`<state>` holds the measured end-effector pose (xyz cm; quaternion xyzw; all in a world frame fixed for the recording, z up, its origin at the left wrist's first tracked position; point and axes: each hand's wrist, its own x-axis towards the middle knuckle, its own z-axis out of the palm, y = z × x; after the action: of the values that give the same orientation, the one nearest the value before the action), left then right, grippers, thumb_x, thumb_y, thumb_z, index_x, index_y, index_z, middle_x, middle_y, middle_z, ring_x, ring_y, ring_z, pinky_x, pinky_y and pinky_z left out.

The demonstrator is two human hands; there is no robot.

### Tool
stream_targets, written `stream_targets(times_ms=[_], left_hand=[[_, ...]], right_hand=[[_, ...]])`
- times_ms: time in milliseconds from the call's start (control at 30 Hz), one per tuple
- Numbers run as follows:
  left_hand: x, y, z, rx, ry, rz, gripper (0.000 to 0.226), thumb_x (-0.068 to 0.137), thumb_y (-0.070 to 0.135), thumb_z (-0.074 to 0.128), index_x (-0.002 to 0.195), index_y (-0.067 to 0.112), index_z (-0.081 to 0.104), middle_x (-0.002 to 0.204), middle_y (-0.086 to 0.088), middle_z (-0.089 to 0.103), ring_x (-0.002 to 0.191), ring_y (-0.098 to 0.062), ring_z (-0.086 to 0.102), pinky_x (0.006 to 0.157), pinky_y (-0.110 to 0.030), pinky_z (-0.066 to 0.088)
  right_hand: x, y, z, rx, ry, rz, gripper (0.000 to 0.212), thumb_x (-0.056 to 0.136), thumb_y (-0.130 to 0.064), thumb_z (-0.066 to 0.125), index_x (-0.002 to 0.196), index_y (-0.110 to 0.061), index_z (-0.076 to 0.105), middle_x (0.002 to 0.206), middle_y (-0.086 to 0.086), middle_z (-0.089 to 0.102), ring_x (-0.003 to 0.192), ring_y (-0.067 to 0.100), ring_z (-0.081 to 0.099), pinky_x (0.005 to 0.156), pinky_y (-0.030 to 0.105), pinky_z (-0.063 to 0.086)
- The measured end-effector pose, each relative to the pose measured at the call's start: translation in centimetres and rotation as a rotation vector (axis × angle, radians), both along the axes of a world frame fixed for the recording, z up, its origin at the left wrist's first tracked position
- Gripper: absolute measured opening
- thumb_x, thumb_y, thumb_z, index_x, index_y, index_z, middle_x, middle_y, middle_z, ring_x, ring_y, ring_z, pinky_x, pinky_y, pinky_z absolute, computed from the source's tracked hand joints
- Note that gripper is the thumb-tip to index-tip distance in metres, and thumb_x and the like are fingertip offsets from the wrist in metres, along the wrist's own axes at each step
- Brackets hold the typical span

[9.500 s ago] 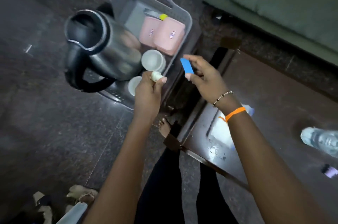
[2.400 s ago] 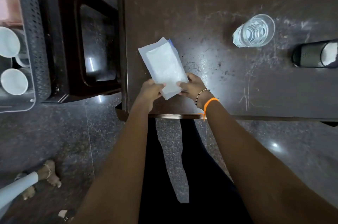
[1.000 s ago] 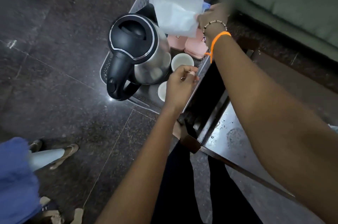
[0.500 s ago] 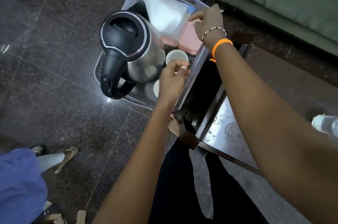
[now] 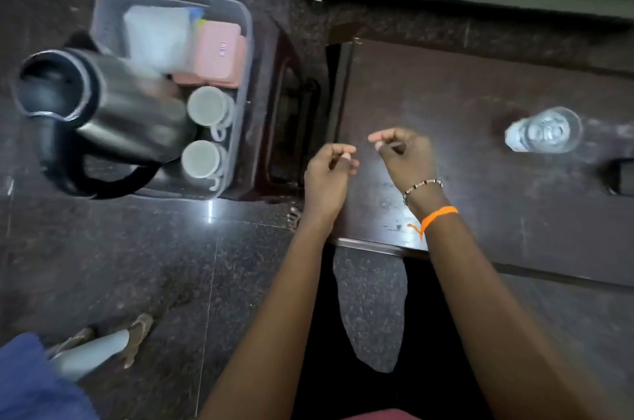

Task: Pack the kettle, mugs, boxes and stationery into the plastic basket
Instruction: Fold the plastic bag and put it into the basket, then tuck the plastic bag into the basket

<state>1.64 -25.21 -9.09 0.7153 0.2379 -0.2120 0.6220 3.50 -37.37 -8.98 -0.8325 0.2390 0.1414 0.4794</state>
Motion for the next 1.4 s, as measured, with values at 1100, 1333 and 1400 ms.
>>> stream_targets(times_ms=[1100, 1333, 1400], left_hand=[[-2.9, -38.0, -4.6, 0.388, 0.236, -0.645, 0.068, 0.092, 0.024, 0.051, 0.149, 0.024, 0.015, 0.158, -0.008, 0.016, 0.146, -0.024, 0.016, 0.117, -0.039, 0.017], [-3.0, -37.7, -4.6, 0.43, 0.221, -0.661, 0.069, 0.093, 0.024, 0.049, 0.15, 0.021, 0.011, 0.159, -0.007, 0.013, 0.145, -0.023, 0.013, 0.114, -0.035, 0.017], [-2.8, -37.5, -4.8, 0.444, 0.204, -0.692, 0.068, 0.094, 0.022, 0.049, 0.15, 0.017, 0.011, 0.159, -0.006, 0.009, 0.146, -0.022, 0.012, 0.115, -0.031, 0.014]], right_hand=[[-9.0, -45.8, -9.7, 0.38, 0.273, -1.115, 0.026, 0.087, 0.004, 0.029, 0.11, -0.006, 0.032, 0.065, 0.017, 0.05, 0.051, 0.02, 0.053, 0.05, 0.027, 0.047], [-5.7, -41.4, -9.9, 0.365, 0.319, -0.853, 0.031, 0.086, 0.006, 0.027, 0.102, -0.02, 0.025, 0.059, 0.013, 0.05, 0.045, 0.021, 0.051, 0.044, 0.025, 0.042], [-5.2, -40.9, -10.1, 0.358, 0.32, -0.815, 0.028, 0.087, 0.005, 0.03, 0.102, -0.019, 0.025, 0.06, 0.012, 0.052, 0.042, 0.018, 0.053, 0.041, 0.024, 0.043]])
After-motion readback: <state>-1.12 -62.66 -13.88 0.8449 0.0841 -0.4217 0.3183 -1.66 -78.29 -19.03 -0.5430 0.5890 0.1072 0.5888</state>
